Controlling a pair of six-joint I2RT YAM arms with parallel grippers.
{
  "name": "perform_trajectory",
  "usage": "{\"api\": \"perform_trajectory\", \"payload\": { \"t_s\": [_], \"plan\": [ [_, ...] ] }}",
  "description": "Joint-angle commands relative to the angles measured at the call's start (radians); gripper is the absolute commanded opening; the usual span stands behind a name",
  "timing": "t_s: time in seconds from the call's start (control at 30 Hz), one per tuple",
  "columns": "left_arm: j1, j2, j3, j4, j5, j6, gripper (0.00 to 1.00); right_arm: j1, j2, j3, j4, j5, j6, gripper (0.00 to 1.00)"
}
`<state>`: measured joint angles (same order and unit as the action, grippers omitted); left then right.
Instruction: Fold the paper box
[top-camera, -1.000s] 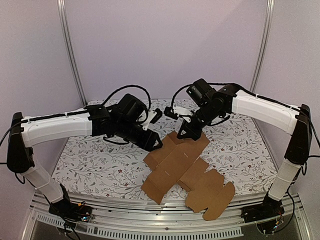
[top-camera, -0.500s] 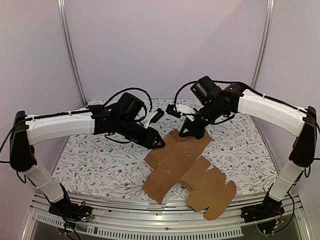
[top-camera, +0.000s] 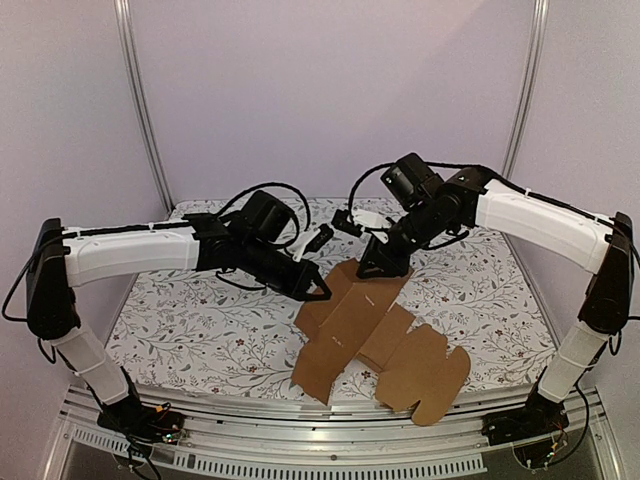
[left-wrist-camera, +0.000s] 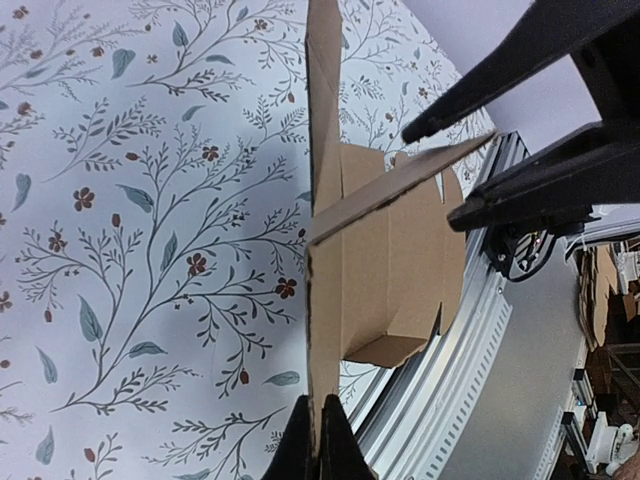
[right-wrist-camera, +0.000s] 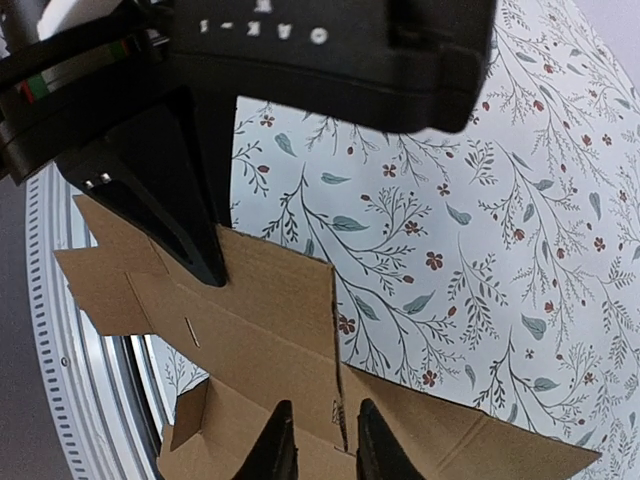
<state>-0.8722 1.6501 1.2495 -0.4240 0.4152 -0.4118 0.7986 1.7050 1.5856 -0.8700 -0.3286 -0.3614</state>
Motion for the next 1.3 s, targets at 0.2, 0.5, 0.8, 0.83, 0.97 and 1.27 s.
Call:
{"api": "perform_trajectory", "payload": {
  "t_s": [0.2, 0.5, 0.8, 0.83, 0.97, 1.27],
  "plan": [
    [0.041, -0.113, -0.113, 0.084, 0.0, 0.022, 0.0, -0.208, -0.119, -0.186, -0.084, -0.232, -0.052, 0.52],
    [0.068, -0.199, -0.209, 0.2, 0.065, -0.015, 0.0, -0.291, -0.076, -0.258, -0.113, -0.236, -0.112, 0.59],
    [0.081, -0.234, -0.25, 0.242, 0.089, -0.046, 0.0, -0.289, -0.003, -0.265, -0.052, -0.293, -0.077, 0.61],
    [0.082, -0.237, -0.256, 0.246, 0.09, -0.048, 0.0, -0.29, 0.006, -0.266, -0.051, -0.301, -0.078, 0.61],
    [0.09, -0.243, -0.271, 0.266, 0.1, -0.054, 0.0, -0.29, 0.026, -0.279, -0.035, -0.361, -0.085, 0.61],
    [0.116, -0.226, -0.277, 0.28, 0.098, -0.079, 0.0, -0.263, 0.032, -0.287, -0.015, -0.42, -0.089, 0.36]
  ]
}}
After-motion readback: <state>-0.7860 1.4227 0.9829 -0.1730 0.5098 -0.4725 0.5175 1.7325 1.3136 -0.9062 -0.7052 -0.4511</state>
